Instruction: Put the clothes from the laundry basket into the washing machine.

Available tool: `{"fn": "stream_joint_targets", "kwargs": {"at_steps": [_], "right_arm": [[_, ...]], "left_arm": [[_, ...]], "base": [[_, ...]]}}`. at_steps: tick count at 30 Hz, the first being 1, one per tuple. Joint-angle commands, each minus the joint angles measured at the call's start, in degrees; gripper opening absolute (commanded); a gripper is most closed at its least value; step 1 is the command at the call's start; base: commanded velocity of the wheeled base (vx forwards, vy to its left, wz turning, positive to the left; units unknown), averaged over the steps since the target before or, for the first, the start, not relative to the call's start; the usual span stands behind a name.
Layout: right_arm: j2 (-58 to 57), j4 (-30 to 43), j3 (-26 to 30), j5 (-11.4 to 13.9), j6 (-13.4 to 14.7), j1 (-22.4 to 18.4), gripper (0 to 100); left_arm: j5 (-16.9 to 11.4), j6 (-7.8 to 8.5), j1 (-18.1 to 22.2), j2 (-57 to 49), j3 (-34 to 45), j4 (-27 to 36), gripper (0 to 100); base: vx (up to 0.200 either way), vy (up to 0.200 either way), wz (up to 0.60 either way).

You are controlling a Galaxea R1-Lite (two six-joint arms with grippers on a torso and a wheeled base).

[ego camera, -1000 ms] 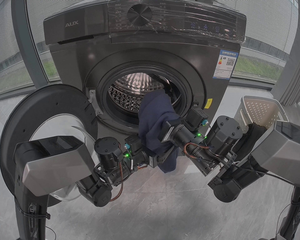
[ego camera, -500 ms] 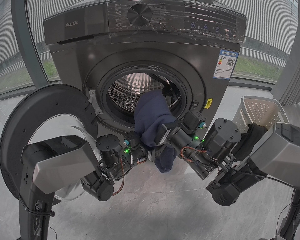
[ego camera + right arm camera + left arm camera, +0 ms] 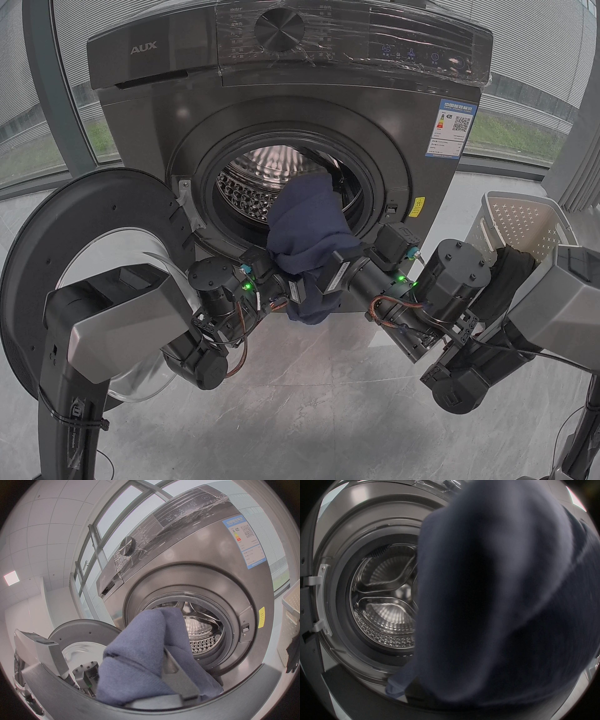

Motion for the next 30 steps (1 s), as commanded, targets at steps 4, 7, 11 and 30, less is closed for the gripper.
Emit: {"fn": "stream_joint_targets", "kwargs": {"at_steps": [4,7,11,30], "right_arm": [[-1.52,-0.21,2.95,0.05,0.37,-0.37,0],[-1.17,-0.21,4.7,0.05,0.46,-1.16,0],[-0.81,-0.21,5.58,0.05,0.72,-2.3,0],[2.44,-0.21,7.08,0.23,0.63,-4.85,0]], "left_arm": [[0.45,-0.82,0.33,-3.85,1.85,-0.03,0],[1.15,-1.26,0.33,-4.99,2.29,-0.03,0],[1.76,-2.06,0.51,-6.48,3.26,-0.03,0],[2.56,-3.37,-0.37,-14.13,9.67,-0.21,0]], "base": [[0.0,0.0,0.0],[0.0,0.0,0.0],[0.0,0.0,0.0],[0.0,0.0,0.0]]}}
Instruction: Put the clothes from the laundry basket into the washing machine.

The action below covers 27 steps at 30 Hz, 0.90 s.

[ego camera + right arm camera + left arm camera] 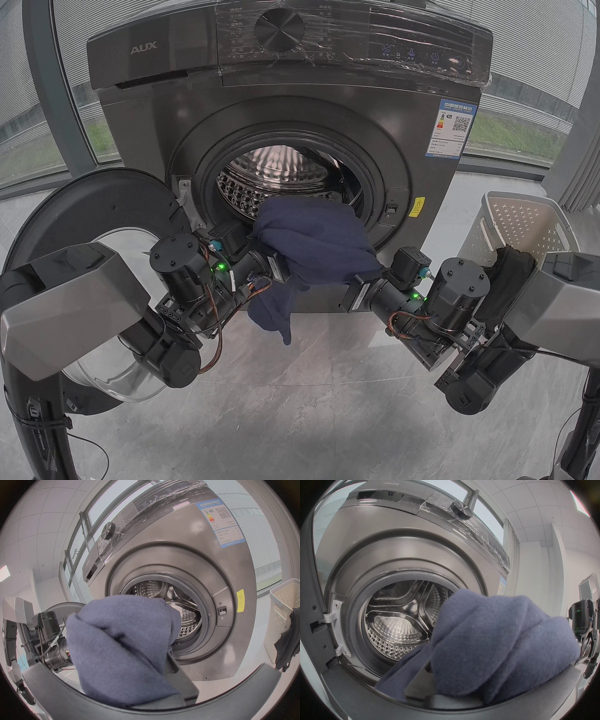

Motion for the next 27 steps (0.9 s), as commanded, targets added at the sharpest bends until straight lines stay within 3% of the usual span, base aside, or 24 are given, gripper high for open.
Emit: {"fn": "stream_joint_targets", "kwargs": {"at_steps": [1,5,10,20,23,27], "right_arm": [[0.75,-0.02,0.22,0.05,-0.07,-0.02,100],[0.75,-0.02,0.66,0.05,-0.16,0.16,100],[-3.03,-0.28,15.69,4.35,-2.89,3.32,100],[-12.52,-0.63,31.77,11.82,-4.91,4.73,100],[-14.54,-0.72,34.49,13.23,-5.0,4.64,100],[-15.07,-0.72,34.32,12.7,-4.91,2.62,100]], "left_arm": [[0.03,-0.3,-0.15,-1.76,0.95,-0.28,0],[0.12,-0.3,-0.24,-2.37,1.48,-0.28,0],[-0.67,0.49,-0.33,-6.15,7.81,-0.37,0],[-1.2,-0.04,-1.3,-17.4,26.26,-0.45,0],[-1.2,-0.22,-1.74,-19.86,29.34,-0.37,0],[-0.67,-0.3,-1.38,-20.48,29.87,-0.37,0]], "base": [[0.0,0.0,0.0],[0.0,0.0,0.0],[0.0,0.0,0.0],[0.0,0.0,0.0],[0.0,0.0,0.0],[0.0,0.0,0.0]]}}
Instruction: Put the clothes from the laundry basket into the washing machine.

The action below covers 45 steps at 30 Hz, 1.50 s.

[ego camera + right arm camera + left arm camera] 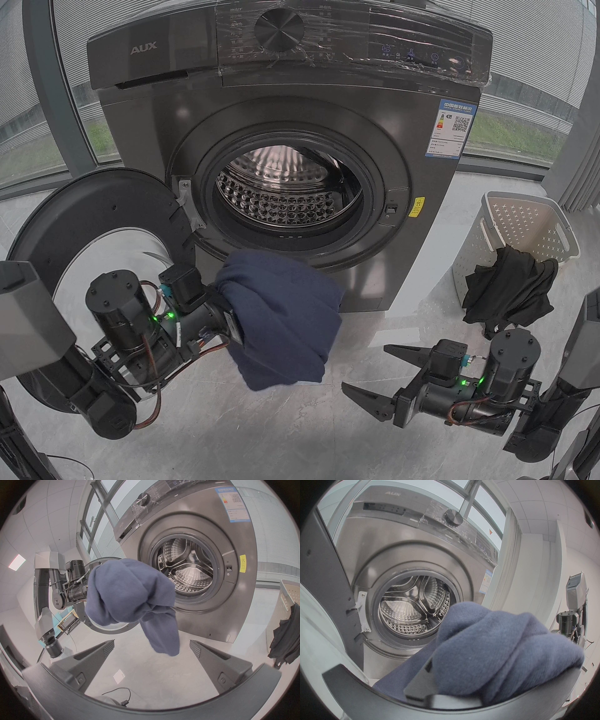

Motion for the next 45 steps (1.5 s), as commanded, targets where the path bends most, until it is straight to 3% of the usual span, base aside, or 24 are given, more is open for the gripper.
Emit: {"fn": "stream_joint_targets", "kwargs": {"at_steps": [1,5,12,29,38,45], "right_arm": [[-3.99,-0.1,2.18,0.52,-0.03,-1.75,100],[-3.99,-0.1,2.54,0.43,0.06,-4.03,100],[-4.25,-0.1,2.62,0.87,-0.03,-9.48,100],[-4.51,-0.1,2.8,0.78,-0.03,-8.96,100],[-4.51,-0.1,2.8,0.78,-0.03,-8.96,100],[-4.6,-0.1,2.8,0.78,-0.03,-8.87,100]], "left_arm": [[0.64,-0.15,0.19,-4.06,3.38,-0.38,0],[0.47,0.82,0.19,-4.23,7.69,-0.38,0],[0.55,0.47,0.28,-4.67,8.39,-0.29,0],[0.38,0.21,0.02,-4.59,7.95,-0.29,0],[0.47,1.0,-0.33,-4.59,8.66,-0.29,0],[0.47,1.08,-0.33,-3.97,7.87,-0.29,0]], "base": [[0.0,0.0,0.0],[0.0,0.0,0.0],[0.0,0.0,0.0],[0.0,0.0,0.0],[0.0,0.0,0.0],[0.2,0.0,0.0]]}}
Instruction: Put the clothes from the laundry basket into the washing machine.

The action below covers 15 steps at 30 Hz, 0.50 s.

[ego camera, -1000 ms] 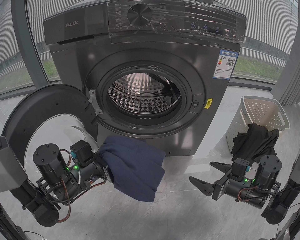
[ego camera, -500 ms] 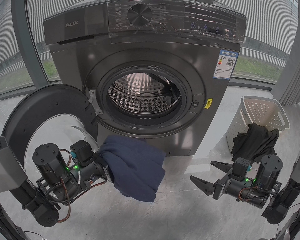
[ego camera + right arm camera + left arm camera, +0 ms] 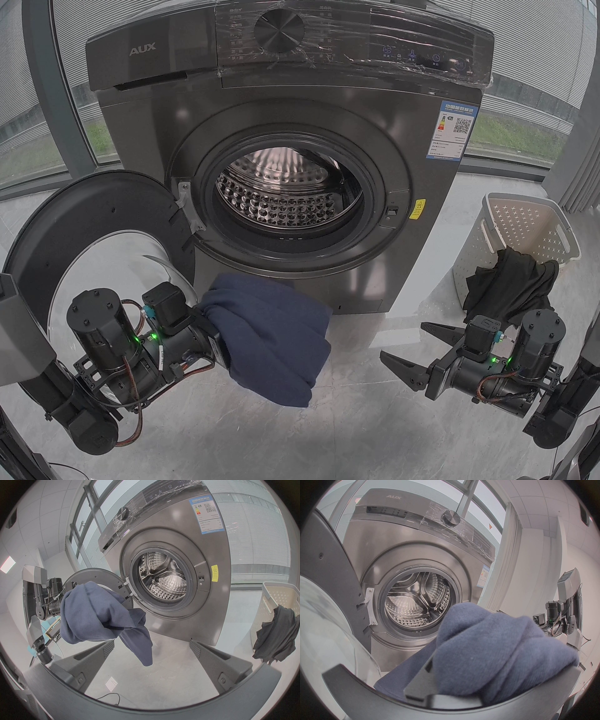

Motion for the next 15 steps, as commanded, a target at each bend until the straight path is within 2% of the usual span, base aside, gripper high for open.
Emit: {"fn": "stream_joint_targets", "kwargs": {"at_steps": [1,14,15], "right_arm": [[0.06,-0.04,0.02,0.01,-0.01,0.04,100],[0.23,-0.04,0.02,0.01,0.08,0.22,100],[0.23,-0.04,0.02,0.01,0.08,0.22,100]], "left_arm": [[0.0,-0.01,0.06,0.55,-0.33,-0.34,0],[0.09,-0.01,-0.91,1.87,-0.33,-0.43,0],[0.09,-0.01,-0.91,1.87,-0.33,-0.43,0]], "base": [[0.2,0.0,0.0],[0.2,0.0,0.0],[0.0,0.0,0.0]]}}
